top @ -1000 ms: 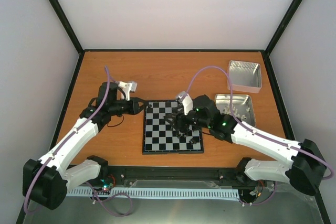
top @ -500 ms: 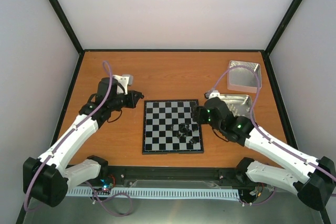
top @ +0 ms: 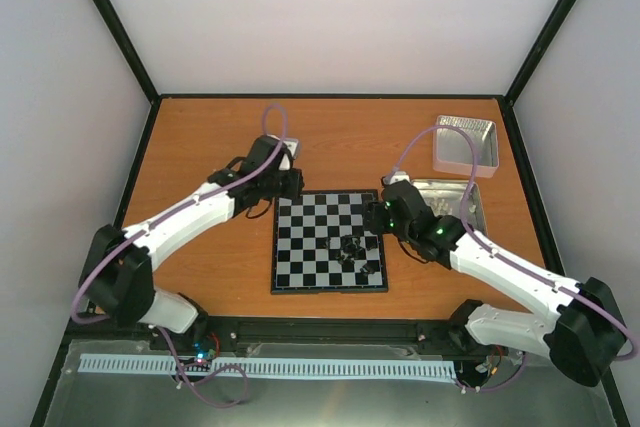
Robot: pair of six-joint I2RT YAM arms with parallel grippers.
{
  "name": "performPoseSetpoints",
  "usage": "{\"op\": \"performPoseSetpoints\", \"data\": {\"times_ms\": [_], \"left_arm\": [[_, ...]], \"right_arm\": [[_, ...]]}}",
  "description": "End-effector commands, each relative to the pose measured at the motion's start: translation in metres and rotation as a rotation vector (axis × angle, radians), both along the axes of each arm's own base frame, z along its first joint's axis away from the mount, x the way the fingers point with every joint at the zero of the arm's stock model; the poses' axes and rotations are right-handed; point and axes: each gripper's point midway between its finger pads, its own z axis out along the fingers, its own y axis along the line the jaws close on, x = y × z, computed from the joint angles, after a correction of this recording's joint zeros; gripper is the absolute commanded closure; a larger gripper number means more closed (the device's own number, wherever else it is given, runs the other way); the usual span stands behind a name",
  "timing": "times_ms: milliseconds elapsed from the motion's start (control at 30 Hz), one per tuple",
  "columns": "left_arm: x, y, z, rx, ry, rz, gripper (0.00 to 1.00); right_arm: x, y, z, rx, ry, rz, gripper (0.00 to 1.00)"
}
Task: Set up the chess pieces on the board
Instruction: Place the chess piece on the chessboard.
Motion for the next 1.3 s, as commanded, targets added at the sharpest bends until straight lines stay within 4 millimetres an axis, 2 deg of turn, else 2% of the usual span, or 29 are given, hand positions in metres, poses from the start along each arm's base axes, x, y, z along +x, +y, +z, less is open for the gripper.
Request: {"op": "performPoseSetpoints", "data": {"times_ms": [0, 167, 333, 433, 733, 1033, 1267], "left_arm": [[0.01, -0.007, -0.009, 0.075, 0.027, 0.03, 0.99], [0.014, -0.006, -0.033, 0.126, 0.049, 0.049, 0.99], [0.017, -0.007, -0.06, 0.165, 0.079, 0.046, 0.99], [0.02, -0.008, -0.07, 0.177, 0.092, 0.048, 0.99], [0.023, -0.009, -0.092, 0.188, 0.078, 0.038, 0.99], [0.024, -0.015, -0.099, 0.172, 0.069, 0.008, 0.99], [0.023, -0.003, -0.106, 0.214, 0.07, 0.05, 0.99]], "right_arm": [[0.008, 0.004, -0.003, 0.015, -0.022, -0.009, 0.27], [0.01, -0.001, -0.014, 0.008, -0.01, -0.048, 0.27], [0.011, 0.006, -0.015, 0.023, 0.002, -0.028, 0.27], [0.01, 0.007, -0.017, 0.028, 0.006, -0.024, 0.27], [0.009, 0.006, -0.018, 0.028, 0.012, -0.026, 0.27], [0.008, 0.007, -0.018, 0.03, 0.015, -0.025, 0.27], [0.008, 0.009, -0.018, 0.038, 0.02, -0.019, 0.27]]}}
